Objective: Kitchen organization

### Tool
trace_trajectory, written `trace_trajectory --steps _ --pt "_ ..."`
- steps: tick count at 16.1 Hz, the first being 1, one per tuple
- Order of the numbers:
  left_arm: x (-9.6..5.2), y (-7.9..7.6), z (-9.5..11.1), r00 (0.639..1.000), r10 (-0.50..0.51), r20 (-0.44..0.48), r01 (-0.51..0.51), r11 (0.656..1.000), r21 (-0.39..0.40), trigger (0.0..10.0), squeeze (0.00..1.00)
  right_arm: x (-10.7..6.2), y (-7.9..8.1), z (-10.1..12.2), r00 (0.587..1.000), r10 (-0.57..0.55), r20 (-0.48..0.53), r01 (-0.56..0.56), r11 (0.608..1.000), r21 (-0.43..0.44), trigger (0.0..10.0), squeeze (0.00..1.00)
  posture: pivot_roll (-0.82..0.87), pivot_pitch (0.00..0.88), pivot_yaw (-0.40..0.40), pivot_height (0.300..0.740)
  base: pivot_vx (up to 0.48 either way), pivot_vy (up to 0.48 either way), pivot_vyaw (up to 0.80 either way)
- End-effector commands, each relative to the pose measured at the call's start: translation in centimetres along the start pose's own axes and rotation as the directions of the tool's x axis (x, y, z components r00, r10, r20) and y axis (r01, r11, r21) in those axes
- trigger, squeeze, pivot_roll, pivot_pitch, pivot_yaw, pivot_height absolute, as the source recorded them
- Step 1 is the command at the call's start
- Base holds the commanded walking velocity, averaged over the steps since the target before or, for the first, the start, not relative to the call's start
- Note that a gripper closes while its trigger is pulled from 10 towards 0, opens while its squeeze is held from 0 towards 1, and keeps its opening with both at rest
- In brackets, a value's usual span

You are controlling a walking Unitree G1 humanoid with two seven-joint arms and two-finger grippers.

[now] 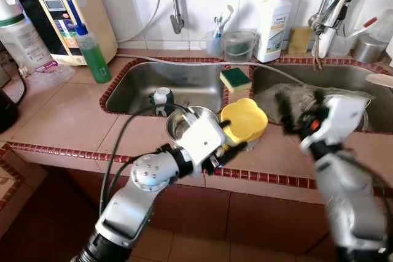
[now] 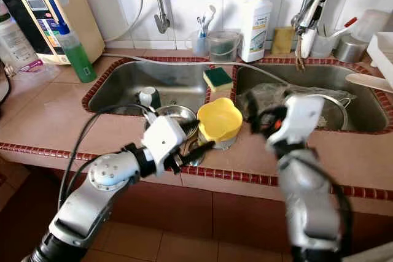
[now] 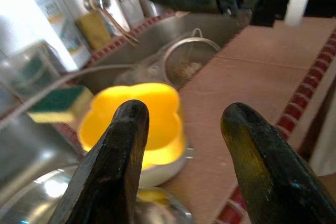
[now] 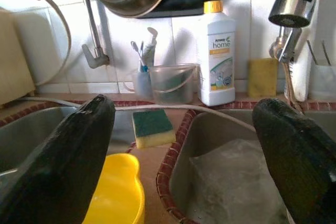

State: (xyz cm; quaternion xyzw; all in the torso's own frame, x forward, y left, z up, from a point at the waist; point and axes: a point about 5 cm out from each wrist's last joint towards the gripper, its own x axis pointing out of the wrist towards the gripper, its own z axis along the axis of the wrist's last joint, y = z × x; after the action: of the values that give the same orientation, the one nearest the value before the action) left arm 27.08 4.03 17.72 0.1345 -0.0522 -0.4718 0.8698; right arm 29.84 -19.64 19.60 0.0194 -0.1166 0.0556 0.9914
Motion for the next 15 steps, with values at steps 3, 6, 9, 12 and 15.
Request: trace_trajectory --steps 3,6,9,12,15 --pt "0.1 0.3 0.6 1.000 0.021 0.004 -0.020 0.998 -0.057 10.0 0.00 1.2 -0.9 -0.9 0.996 -0.020 -0.089 0.024 0.999 0.041 10.0 0.00 -0.26 0.051 0.095 0.740 0.000 0.000 0.00" --pt "0.6 0.8 0.1 0.996 0.064 -0.054 -0.071 0.987 -0.143 10.0 0.00 2.5 -1.2 -1.4 0.990 -0.007 -0.144 0.023 0.994 0.110 10.0 0.00 -0.26 0.042 0.091 0.740 0.000 0.000 0.00" --pt "1.0 0.7 0.0 0.995 0.074 -0.068 -0.083 0.987 -0.137 10.0 0.00 3.3 -1.3 -1.9 0.984 0.050 -0.170 -0.030 0.992 0.121 10.0 0.00 -0.26 0.037 0.088 0.740 0.000 0.000 0.00" --pt "1.2 0.6 -0.3 0.992 0.078 -0.095 -0.090 0.988 -0.125 10.0 0.00 4.2 -1.4 -2.4 0.961 0.156 -0.227 -0.118 0.978 0.173 10.0 0.00 -0.26 0.035 0.080 0.740 0.000 0.000 0.00" --pt "1.1 0.8 0.2 0.992 0.084 -0.095 -0.095 0.988 -0.122 10.0 0.00 4.8 -1.2 -2.5 0.931 0.262 -0.253 -0.200 0.948 0.246 10.0 0.00 -0.25 0.040 0.070 0.740 0.000 0.000 0.00"
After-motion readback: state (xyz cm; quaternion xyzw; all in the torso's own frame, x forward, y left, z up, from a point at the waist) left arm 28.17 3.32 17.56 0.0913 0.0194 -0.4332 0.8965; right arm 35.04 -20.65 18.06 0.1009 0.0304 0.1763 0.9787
